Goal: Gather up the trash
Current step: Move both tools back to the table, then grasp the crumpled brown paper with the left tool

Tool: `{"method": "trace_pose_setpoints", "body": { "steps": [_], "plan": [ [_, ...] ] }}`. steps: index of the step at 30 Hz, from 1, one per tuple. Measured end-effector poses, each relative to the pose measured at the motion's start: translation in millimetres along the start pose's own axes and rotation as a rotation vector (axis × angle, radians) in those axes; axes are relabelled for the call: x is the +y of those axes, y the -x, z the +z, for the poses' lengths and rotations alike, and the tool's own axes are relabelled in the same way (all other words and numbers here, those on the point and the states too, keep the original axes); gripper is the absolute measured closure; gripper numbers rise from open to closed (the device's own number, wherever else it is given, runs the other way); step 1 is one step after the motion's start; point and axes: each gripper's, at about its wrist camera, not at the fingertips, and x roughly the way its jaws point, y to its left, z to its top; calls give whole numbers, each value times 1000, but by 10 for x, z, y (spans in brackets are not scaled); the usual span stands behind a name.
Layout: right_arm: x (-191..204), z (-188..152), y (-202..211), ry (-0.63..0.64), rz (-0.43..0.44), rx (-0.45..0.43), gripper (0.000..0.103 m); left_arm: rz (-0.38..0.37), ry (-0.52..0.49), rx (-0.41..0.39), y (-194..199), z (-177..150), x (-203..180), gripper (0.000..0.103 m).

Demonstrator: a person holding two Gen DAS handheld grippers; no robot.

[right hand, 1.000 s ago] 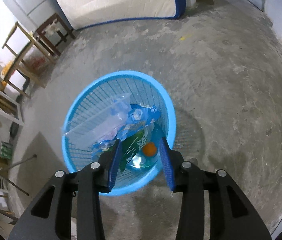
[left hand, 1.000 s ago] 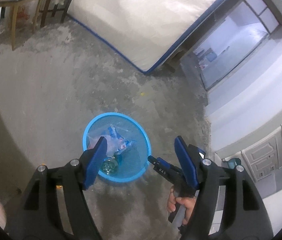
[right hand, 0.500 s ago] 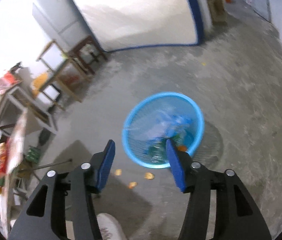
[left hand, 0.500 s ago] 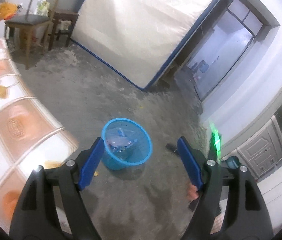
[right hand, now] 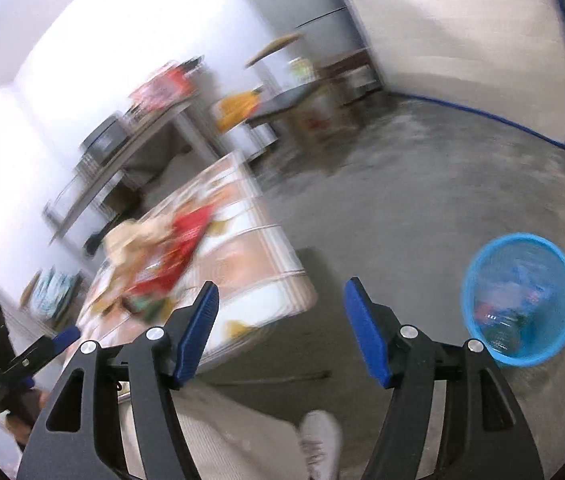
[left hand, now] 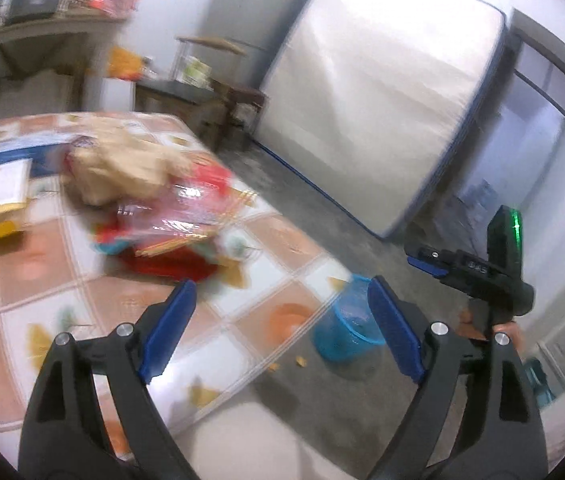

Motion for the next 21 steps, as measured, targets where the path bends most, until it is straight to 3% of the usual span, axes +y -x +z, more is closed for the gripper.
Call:
{"method": "trace_pose_setpoints", "body": {
  "steps": [4, 8, 11, 16, 19, 21],
  "plan": [
    [639, 52, -328, 109, 97, 80, 39, 62, 45, -58, 228, 68, 384, 20],
    [1144, 116, -553, 193, 146, 125, 39, 87, -22, -83, 304, 324, 563, 19],
    [1425, 162, -635, 233, 158, 121, 39, 115, -170, -24, 184, 672, 598, 15],
    [1586, 100, -725, 243, 173, 122, 38, 163, -310, 84, -365, 1056, 633, 14],
    [1603, 16, -824, 257, 154, 153, 38, 186, -299, 168, -765, 1242, 731, 14],
    [1584, -11, -854, 267, 132, 164, 38, 186, -211, 229, -1051, 1376, 920, 14]
  ]
}}
